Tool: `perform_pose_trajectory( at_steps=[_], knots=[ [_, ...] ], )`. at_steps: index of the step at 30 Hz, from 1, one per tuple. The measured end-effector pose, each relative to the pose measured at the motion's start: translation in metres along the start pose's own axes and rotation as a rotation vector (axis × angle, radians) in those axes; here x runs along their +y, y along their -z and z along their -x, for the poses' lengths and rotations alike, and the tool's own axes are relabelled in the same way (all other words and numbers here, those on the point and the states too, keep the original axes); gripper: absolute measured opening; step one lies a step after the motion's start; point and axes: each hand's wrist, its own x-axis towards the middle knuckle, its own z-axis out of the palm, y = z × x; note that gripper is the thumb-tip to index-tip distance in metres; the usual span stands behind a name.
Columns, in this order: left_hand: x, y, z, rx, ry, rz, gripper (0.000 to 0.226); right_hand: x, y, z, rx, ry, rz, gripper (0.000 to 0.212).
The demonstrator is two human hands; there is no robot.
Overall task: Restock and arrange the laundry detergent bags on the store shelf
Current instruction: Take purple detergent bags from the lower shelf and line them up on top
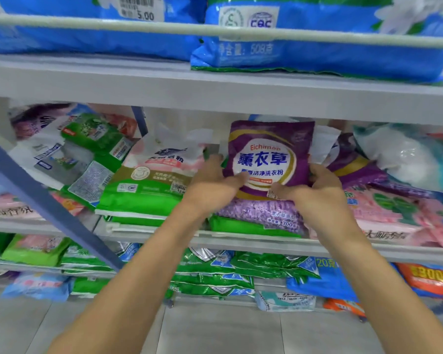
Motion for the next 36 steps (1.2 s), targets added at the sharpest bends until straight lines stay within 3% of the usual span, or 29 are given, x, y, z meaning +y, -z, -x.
perform_pose_trajectory(
  at_steps=[6, 10, 15, 18, 21, 25, 29, 33, 36],
  knots=[
    [0.006, 0.022, 0.022, -0.024, 0.074, 0.629, 0.042, -0.005, -0.002, 0.018, -0.201, -0.156, -0.614, 0.031],
    [0.007, 0.033, 0.038, -0.164, 0.112, 0.690, 0.045, -0.005, -0.008, 0.025, -0.289, -0.212, -0.775, 0.039],
    [0.001, 0.038, 0.062, -0.174, 0.112, 0.658, 0.061, -0.011, -0.005, 0.037, -0.325, -0.263, -0.754, 0.034],
    [0.006, 0.037, 0.079, -0.124, 0.076, 0.661, 0.053, -0.022, -0.003, 0.046, -0.344, -0.296, -0.697, 0.047],
    [0.017, 0.034, 0.102, -0.098, 0.094, 0.727, 0.039, -0.031, 0.004, 0.062, -0.331, -0.320, -0.602, 0.045],
    [0.036, 0.035, 0.140, -0.110, 0.195, 0.741, 0.054, -0.048, 0.020, 0.097, -0.304, -0.372, -0.597, 0.051],
    [0.051, 0.033, 0.179, -0.137, 0.270, 0.782, 0.053, -0.065, 0.042, 0.140, -0.270, -0.424, -0.627, 0.047],
    [0.076, 0.030, 0.201, -0.164, 0.259, 0.747, 0.043, -0.087, 0.071, 0.170, -0.201, -0.408, -0.621, 0.037],
    [0.102, 0.023, 0.211, -0.232, 0.194, 0.729, 0.048, -0.104, 0.098, 0.181, -0.156, -0.368, -0.619, 0.043]
  ],
)
